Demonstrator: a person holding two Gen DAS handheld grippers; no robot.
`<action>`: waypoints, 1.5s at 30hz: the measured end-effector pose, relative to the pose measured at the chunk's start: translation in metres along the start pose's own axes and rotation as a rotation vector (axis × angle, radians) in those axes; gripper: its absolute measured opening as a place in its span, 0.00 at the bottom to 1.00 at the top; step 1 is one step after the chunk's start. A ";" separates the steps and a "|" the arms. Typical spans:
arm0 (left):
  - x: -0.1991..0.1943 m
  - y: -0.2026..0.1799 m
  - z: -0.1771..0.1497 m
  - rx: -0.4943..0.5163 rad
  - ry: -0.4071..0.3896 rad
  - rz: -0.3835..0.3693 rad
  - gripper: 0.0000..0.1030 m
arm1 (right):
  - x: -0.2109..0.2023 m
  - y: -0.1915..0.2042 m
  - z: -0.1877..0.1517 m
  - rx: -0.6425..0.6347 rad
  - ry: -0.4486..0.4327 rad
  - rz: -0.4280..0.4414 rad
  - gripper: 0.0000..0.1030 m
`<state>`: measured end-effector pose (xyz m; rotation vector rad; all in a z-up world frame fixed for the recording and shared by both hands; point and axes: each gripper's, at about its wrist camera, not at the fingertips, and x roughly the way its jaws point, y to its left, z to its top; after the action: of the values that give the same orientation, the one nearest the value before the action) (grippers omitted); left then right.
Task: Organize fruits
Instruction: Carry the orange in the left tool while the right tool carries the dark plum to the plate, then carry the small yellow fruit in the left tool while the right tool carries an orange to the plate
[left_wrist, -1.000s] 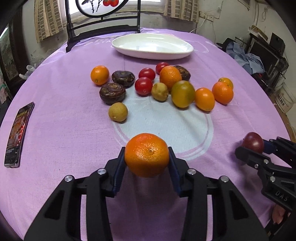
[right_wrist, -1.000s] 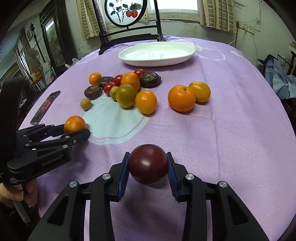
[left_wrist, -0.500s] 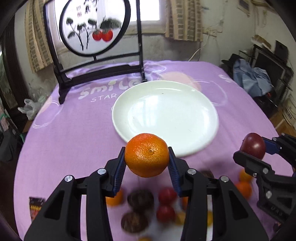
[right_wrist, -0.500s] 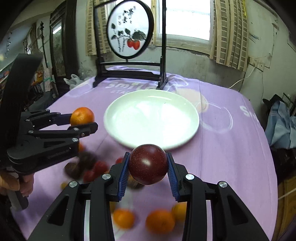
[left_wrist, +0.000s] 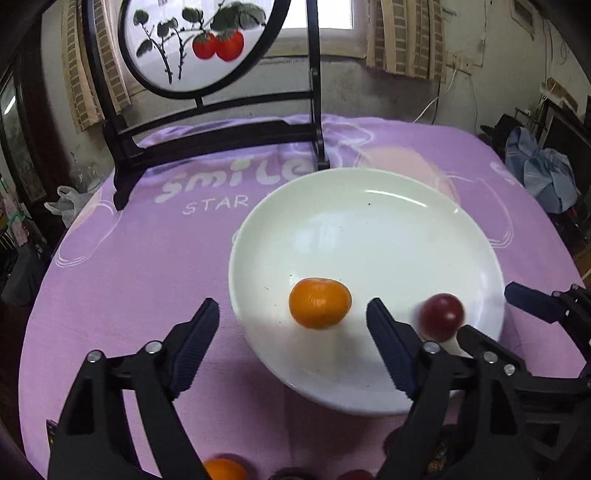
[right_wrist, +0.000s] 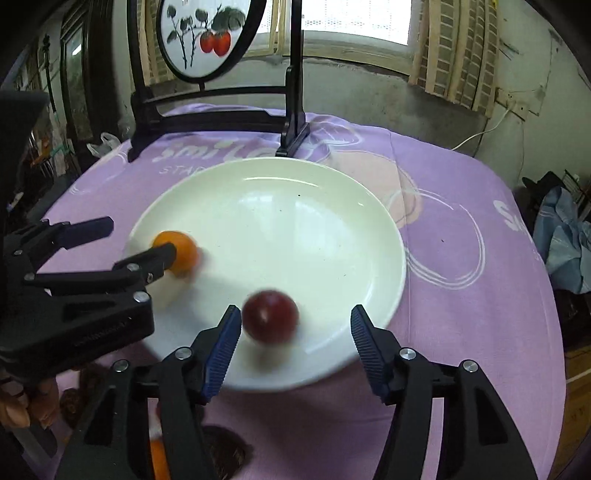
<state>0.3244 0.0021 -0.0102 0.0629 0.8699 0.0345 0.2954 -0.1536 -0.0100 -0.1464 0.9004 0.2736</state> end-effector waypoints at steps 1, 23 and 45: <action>-0.010 0.002 -0.002 0.004 -0.010 0.007 0.84 | -0.010 -0.001 -0.006 0.000 -0.008 0.002 0.61; -0.120 0.009 -0.206 -0.010 0.058 -0.030 0.91 | -0.093 0.048 -0.185 -0.047 0.081 0.120 0.65; -0.080 0.020 -0.194 -0.056 0.144 -0.070 0.75 | -0.066 0.044 -0.158 -0.013 0.079 0.099 0.34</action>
<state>0.1246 0.0256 -0.0727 -0.0228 1.0136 -0.0019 0.1248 -0.1604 -0.0555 -0.1256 0.9856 0.3682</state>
